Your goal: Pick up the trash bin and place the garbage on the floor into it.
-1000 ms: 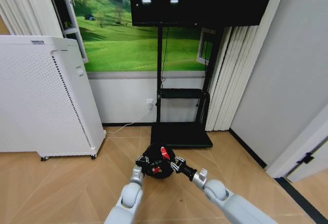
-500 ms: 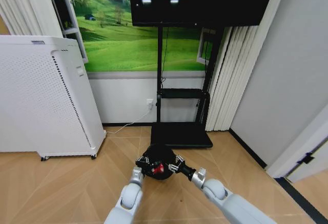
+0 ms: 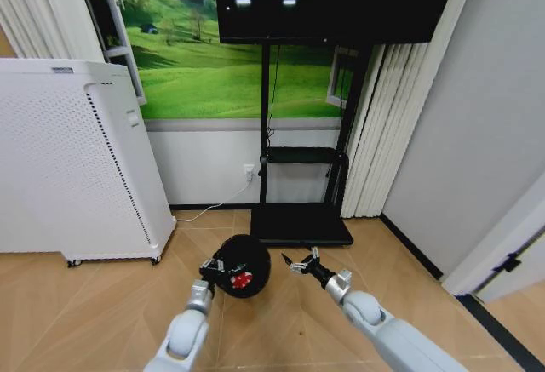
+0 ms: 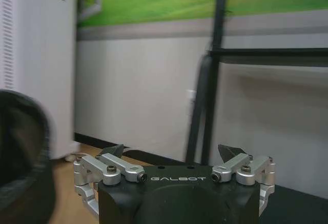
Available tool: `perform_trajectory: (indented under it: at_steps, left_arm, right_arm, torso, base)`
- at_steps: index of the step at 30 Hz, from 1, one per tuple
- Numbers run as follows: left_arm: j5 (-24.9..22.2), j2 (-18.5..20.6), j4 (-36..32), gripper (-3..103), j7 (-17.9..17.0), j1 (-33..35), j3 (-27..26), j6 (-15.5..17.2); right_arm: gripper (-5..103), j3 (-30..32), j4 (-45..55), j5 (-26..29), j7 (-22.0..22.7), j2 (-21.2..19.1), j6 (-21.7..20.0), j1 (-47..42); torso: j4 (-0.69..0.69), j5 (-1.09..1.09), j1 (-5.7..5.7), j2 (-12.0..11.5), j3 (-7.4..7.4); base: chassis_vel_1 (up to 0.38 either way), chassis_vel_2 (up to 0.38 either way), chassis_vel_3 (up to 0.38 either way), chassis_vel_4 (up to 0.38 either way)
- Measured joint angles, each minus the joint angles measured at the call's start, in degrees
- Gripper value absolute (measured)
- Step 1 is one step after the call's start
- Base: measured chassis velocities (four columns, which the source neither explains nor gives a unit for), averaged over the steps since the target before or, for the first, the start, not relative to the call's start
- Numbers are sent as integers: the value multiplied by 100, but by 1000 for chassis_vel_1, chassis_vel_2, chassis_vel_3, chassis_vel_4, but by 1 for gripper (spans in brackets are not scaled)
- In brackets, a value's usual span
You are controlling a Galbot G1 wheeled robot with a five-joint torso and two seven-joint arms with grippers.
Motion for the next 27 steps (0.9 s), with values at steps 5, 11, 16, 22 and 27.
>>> perform_trajectory:
  at_steps: [5,11,16,22,27]
  left_arm:
    - [-165,318,-582,7,-32,470,-306,67]
    - [-233,431,-1085,7,-33,1005,-740,90]
    - [-267,385,-1477,7,-33,1354,-1049,90]
    - [-231,184,-1855,7,-30,1851,-1367,59]
    - [-170,100,-1991,7,-31,2028,-1437,31]
  right_arm:
    - [100,372,-212,-28,942,117,-541,-60]
    - [100,770,-594,-112,1454,260,-738,-99]
    - [100,1127,-891,-128,1575,341,-923,-116]
    - [100,1851,-929,72,1673,444,-1492,-185]
    - [100,2321,-844,130,1790,560,-1659,-240]
  torso:
    - [-4,1,0,0,0]
    - [-2,2,0,0,0]
    - [-2,2,0,0,0]
    - [-1,2,0,0,0]
    - [-2,2,0,0,0]
  base:
    - [0,0,0,0]
    - [0,0,0,0]
    - [0,0,0,0]
    - [0,0,0,0]
    - [0,0,0,0]
